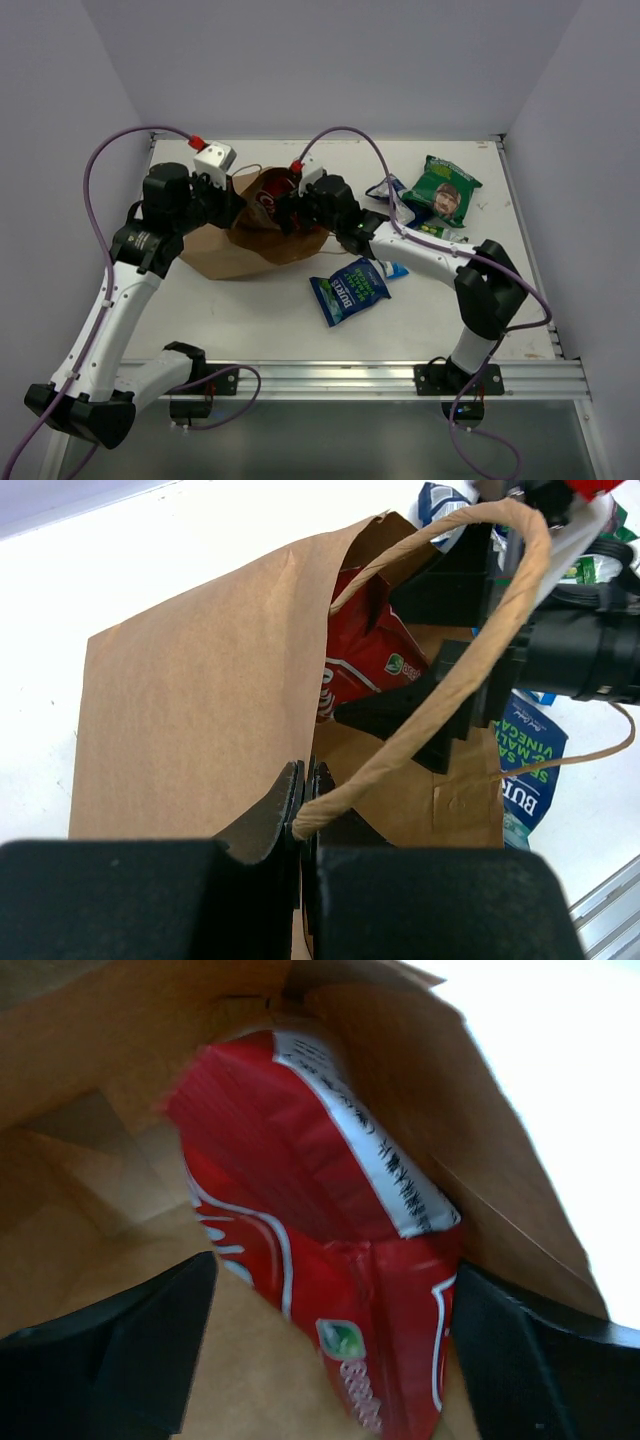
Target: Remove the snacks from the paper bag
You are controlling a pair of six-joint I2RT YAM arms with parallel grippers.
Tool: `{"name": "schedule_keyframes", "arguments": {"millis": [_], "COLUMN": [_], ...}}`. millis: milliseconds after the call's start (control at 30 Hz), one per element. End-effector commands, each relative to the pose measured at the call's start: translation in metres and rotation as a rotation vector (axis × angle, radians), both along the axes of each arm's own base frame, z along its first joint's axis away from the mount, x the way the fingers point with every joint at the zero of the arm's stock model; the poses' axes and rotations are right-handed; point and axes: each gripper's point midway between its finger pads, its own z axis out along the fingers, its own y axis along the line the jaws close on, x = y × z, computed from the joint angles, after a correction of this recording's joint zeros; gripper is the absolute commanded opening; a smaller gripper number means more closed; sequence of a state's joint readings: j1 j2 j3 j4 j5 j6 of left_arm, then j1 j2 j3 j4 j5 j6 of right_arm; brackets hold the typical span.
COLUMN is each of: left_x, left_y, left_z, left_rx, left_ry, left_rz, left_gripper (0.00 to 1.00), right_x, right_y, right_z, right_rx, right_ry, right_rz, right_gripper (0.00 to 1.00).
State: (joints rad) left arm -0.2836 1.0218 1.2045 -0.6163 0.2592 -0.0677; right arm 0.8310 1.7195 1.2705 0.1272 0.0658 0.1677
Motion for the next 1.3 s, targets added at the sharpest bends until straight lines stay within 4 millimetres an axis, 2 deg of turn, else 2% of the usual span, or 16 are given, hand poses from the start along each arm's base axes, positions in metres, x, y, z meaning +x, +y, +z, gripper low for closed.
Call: {"name": "schedule_keyframes", "arguments": {"millis": [0, 67, 100, 133, 200, 233, 267, 367, 433, 500, 600, 700, 833, 933, 1200, 1267], "left_x": [-0.003, -0.003, -0.003, -0.003, -0.001, 0.000, 0.002, 0.008, 0.014, 0.018, 0.025, 0.028, 0.033, 0.036, 0.040, 0.041], "left_y": [-0.007, -0.008, -0.007, -0.006, -0.003, -0.001, 0.000, 0.007, 0.016, 0.022, 0.031, 0.032, 0.034, 0.042, 0.059, 0.061], "left_z": [0.035, 0.036, 0.036, 0.035, 0.032, 0.029, 0.027, 0.015, 0.005, -0.003, -0.014, -0.021, -0.028, -0.036, -0.050, -0.052], "left_rx": [-0.039, -0.040, -0.038, -0.032, -0.020, -0.013, -0.007, 0.025, 0.056, 0.078, 0.106, 0.111, 0.118, 0.145, 0.212, 0.219], "left_ry": [-0.095, -0.097, -0.100, -0.099, -0.098, -0.093, -0.089, -0.073, -0.064, -0.050, -0.036, -0.024, -0.021, -0.007, 0.022, 0.027], "left_rz": [-0.045, -0.049, -0.048, -0.040, -0.030, -0.016, -0.008, 0.034, 0.087, 0.121, 0.178, 0.189, 0.211, 0.250, 0.335, 0.341], "left_gripper": [0.00, 0.00, 0.00, 0.00, 0.00, 0.00, 0.00, 0.00, 0.00, 0.00, 0.00, 0.00, 0.00, 0.00, 0.00, 0.00], "right_x": [0.004, 0.004, 0.004, 0.003, 0.000, -0.003, -0.008, -0.023, -0.033, -0.046, -0.063, -0.081, -0.098, -0.101, -0.070, -0.070], "right_y": [0.015, 0.016, 0.017, 0.016, 0.013, 0.009, 0.010, 0.005, 0.000, -0.006, -0.019, -0.033, -0.053, -0.075, -0.155, -0.167], "right_z": [0.010, 0.012, 0.013, 0.020, 0.031, 0.047, 0.053, 0.090, 0.104, 0.137, 0.168, 0.196, 0.220, 0.238, 0.276, 0.287], "right_rx": [0.013, 0.008, 0.008, 0.013, 0.015, 0.033, 0.037, 0.065, 0.067, 0.109, 0.133, 0.160, 0.166, 0.170, 0.209, 0.235], "right_ry": [-0.026, -0.040, -0.045, -0.057, -0.078, -0.104, -0.113, -0.158, -0.162, -0.205, -0.226, -0.247, -0.250, -0.287, -0.314, -0.318], "right_rz": [0.044, 0.062, 0.069, 0.073, 0.081, 0.081, 0.112, 0.164, 0.188, 0.220, 0.242, 0.260, 0.252, 0.197, -0.048, -0.068], "right_gripper": [0.92, 0.79, 0.55, 0.41, 0.19, 0.05, 0.00, 0.00, 0.00, 0.00, 0.00, 0.00, 0.00, 0.00, 0.00, 0.00]}}
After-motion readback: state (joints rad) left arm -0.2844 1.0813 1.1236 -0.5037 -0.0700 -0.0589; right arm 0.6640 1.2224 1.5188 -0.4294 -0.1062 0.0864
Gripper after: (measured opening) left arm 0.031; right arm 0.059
